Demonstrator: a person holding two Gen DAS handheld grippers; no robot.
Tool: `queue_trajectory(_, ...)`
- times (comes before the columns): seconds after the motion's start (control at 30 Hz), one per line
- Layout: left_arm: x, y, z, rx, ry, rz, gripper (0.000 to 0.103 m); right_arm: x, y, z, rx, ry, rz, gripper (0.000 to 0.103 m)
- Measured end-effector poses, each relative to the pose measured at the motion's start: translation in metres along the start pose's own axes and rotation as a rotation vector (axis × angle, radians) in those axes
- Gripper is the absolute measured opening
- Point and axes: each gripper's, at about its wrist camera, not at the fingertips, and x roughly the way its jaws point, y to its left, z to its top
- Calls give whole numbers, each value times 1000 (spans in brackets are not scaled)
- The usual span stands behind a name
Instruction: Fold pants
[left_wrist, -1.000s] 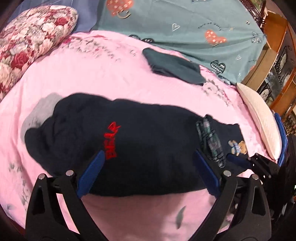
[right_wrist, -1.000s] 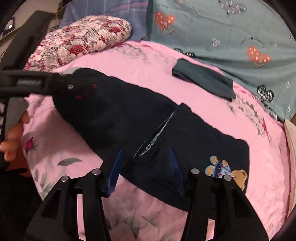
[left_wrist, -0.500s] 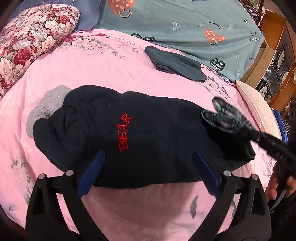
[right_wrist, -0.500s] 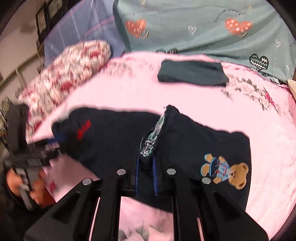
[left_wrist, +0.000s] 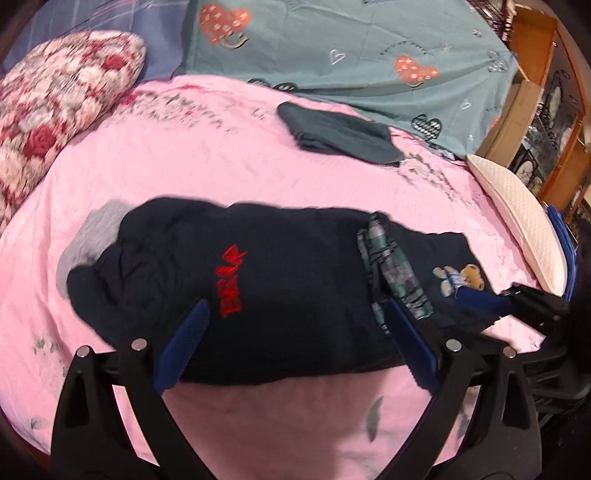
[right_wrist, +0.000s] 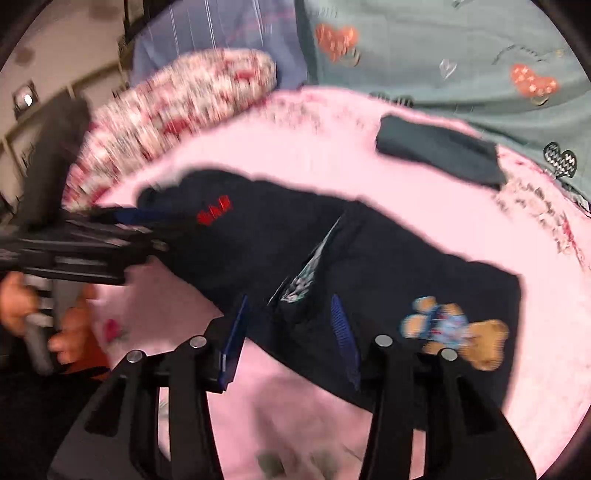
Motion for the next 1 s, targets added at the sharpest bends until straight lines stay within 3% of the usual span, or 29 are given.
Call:
queue_trajectory(0.03, 0, -9, 3, 21, -9, -16, 97, -16, -10, 0, 20, -36, -9, 46)
queue_trajectory(0.13, 8, -49, 9, 119, -5, -70, 97, -54, -65, -4, 180, -113, -153, 46)
queue_trajectory(0.2, 24, -78, 8, 208, 11, -35, 97, -56, -104, -9, 319, -117, -196, 47)
queue_trajectory(0.23, 40, -89, 6, 251, 36, 8, 97, -50, -115, -11, 349, -100, -203, 47)
queue_trajectory(0.3, 72, -90, 0, 262, 110, 79, 97, -18, -132, -21, 386, 26, -246, 46)
queue_trajectory(0.33, 94, -81, -3, 231, 195, 94, 97, 8, -136, -32, 403, 120, -244, 47)
queue_trajectory(0.37, 99, -73, -2, 182, 224, 61, 98, 18, -137, -40, 406, 142, -251, 48)
queue_trajectory(0.47, 87, -63, 3, 144, 203, 57, 98, 10, -130, -38, 374, 101, -255, 48)
queue_trajectory(0.57, 79, -58, 1, 107, 195, 19, 97, -18, -129, -28, 398, -31, -284, 50)
queue_trajectory(0.63, 62, -50, 1, 60, 150, -26, 97, -22, -123, -26, 410, -83, -243, 52)
queue_trajectory(0.7, 33, -34, -2, -19, 83, -81, 97, -12, -113, -26, 414, -57, -141, 52)
queue_trajectory(0.8, -14, 4, -10, -161, -8, -125, 97, 8, -93, -30, 394, -27, -76, 52)
queue_trajectory(0.87, -39, 33, -18, -279, -62, -129, 97, 16, -84, -33, 388, -54, -18, 52)
queue_trajectory(0.93, -54, 72, -28, -432, -94, -105, 97, 20, -83, -35, 379, -47, -16, 52)
queue_trajectory(1.0, -50, 103, -36, -554, -71, -89, 97, 24, -83, -32, 374, -55, 7, 52)
